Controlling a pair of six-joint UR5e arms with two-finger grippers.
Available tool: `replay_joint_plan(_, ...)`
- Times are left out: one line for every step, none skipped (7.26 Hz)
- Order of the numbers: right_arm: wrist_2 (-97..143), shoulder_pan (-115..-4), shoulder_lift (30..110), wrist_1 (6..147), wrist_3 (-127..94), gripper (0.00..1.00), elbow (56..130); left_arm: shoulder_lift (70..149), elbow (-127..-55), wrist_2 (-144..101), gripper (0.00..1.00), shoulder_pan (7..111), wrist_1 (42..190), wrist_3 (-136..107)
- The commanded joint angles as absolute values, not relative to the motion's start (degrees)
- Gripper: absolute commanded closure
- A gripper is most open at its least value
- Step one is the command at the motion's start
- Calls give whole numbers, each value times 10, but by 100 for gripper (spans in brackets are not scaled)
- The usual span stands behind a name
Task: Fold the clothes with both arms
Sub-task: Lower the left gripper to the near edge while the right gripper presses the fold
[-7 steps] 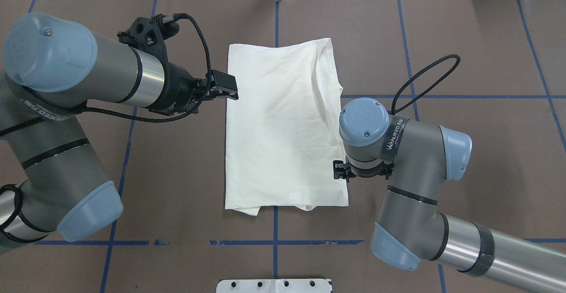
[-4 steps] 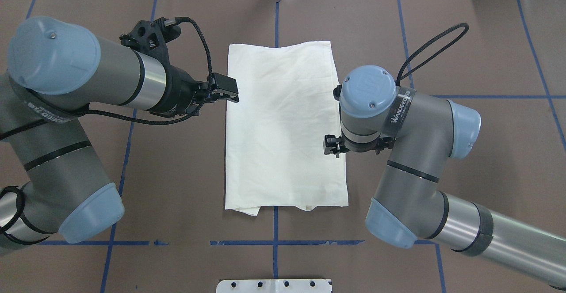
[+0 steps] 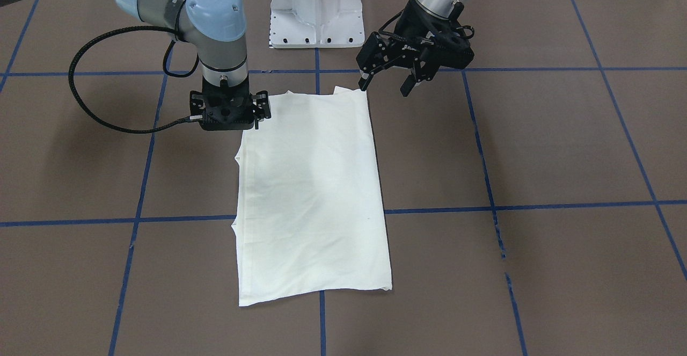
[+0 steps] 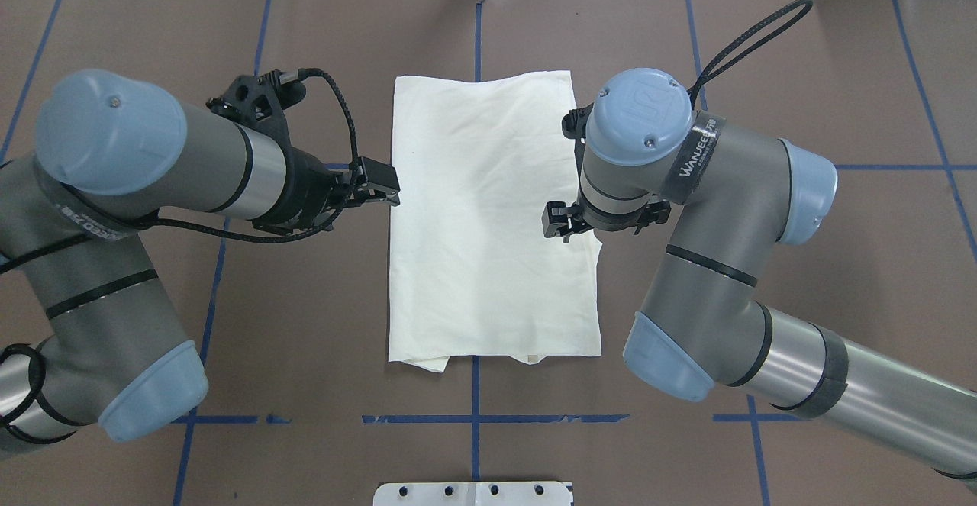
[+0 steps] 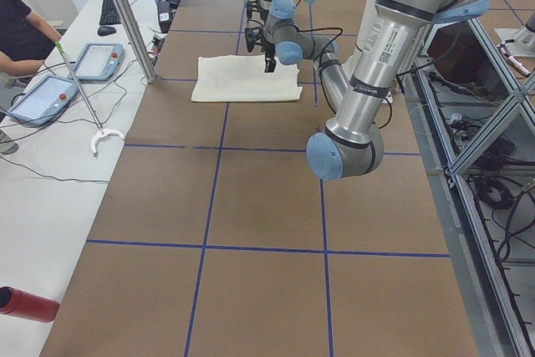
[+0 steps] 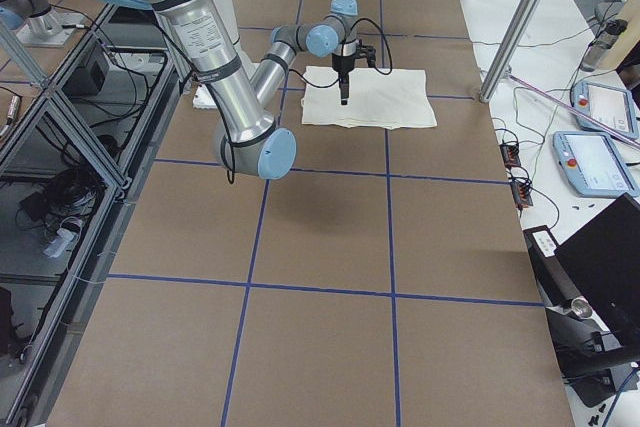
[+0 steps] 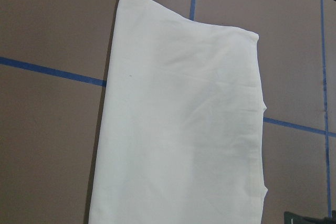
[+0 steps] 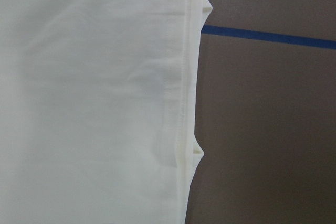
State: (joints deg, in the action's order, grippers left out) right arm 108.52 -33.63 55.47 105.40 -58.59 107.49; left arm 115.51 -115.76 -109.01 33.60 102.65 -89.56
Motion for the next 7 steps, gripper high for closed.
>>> replay_joint_plan(1131, -338, 573, 1053, -627, 0, 1139, 1139, -1149, -1059, 0, 247, 1026, -1024)
replay_joint_plan(1129, -338, 575, 1052, -660, 0, 1154, 1141, -1130, -1003, 0, 201, 1025, -1073)
replay_joint_plan(1128, -338, 579, 1032, -675, 0, 1160, 1146, -1113, -982, 3, 187, 1023, -1100)
replay_joint_plan(1126, -337, 598, 987, -683, 0, 1159, 1149, -1089, -981, 4, 184, 1023, -1106)
replay_joint_plan(1124, -335, 607, 954, -695, 0, 1158, 1160, -1056, -972, 4, 184, 1026, -1104)
replay_joint_plan(1124, -333, 606, 950, -702, 0, 1156, 1173, -1024, -957, 4, 184, 1027, -1104)
replay_joint_plan(1124, -333, 606, 949, -704, 0, 1157, 1178, -1021, -957, 6, 183, 1027, -1104)
